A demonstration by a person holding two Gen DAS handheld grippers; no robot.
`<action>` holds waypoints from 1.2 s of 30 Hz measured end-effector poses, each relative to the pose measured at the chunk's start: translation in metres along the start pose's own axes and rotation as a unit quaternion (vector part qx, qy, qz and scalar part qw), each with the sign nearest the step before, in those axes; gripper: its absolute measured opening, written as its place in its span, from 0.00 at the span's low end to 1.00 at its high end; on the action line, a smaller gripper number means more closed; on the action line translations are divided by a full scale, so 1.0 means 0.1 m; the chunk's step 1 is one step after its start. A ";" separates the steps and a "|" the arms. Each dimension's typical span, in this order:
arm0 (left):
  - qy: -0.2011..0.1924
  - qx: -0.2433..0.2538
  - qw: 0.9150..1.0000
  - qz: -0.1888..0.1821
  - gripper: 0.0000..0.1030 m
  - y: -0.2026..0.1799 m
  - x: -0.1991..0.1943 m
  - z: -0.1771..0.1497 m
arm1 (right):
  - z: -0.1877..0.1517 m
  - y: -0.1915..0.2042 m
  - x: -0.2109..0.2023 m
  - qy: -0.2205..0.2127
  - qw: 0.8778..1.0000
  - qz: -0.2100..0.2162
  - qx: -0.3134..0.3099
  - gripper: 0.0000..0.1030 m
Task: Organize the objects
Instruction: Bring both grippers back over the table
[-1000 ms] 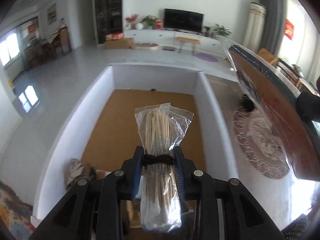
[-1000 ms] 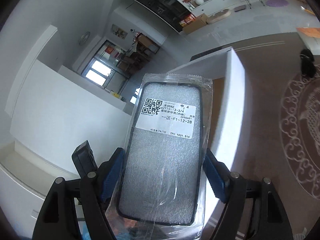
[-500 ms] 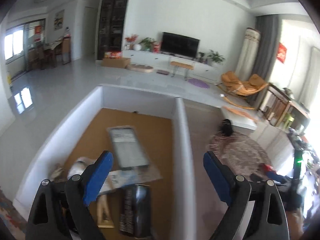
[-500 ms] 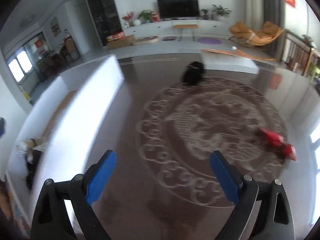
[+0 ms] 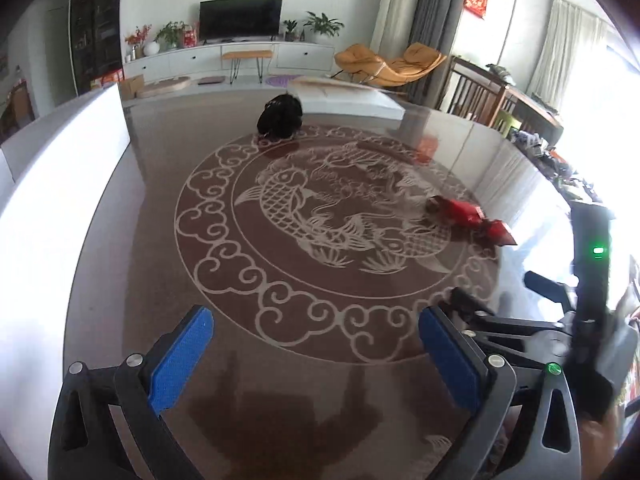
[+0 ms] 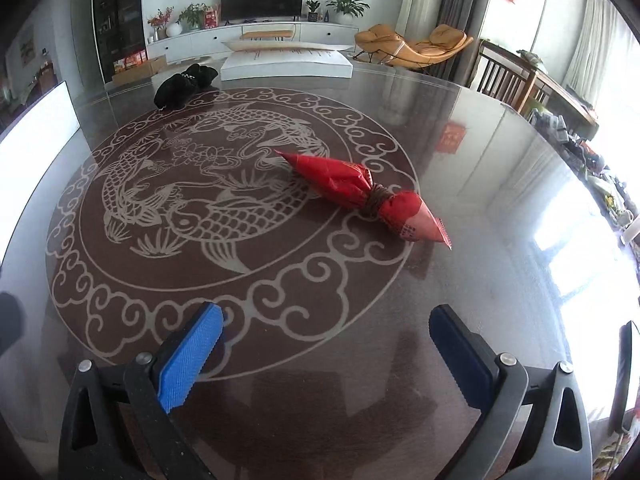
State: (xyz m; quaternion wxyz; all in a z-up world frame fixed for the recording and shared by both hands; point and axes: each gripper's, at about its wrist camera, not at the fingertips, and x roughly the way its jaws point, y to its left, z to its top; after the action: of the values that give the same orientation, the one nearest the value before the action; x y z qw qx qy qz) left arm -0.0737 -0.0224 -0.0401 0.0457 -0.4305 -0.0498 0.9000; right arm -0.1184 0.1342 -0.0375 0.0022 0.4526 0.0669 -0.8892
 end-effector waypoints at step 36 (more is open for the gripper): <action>0.033 -0.005 0.996 0.085 1.00 0.07 0.48 0.13 | 0.12 0.06 0.17 0.006 0.998 0.028 0.048 1.00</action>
State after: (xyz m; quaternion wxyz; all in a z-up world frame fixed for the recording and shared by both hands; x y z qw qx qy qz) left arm -0.1142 -0.0237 -0.0691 -0.0319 -0.4627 -0.0160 0.8858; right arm -0.1375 0.1275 -0.0446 0.0051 0.4592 0.0115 -0.8882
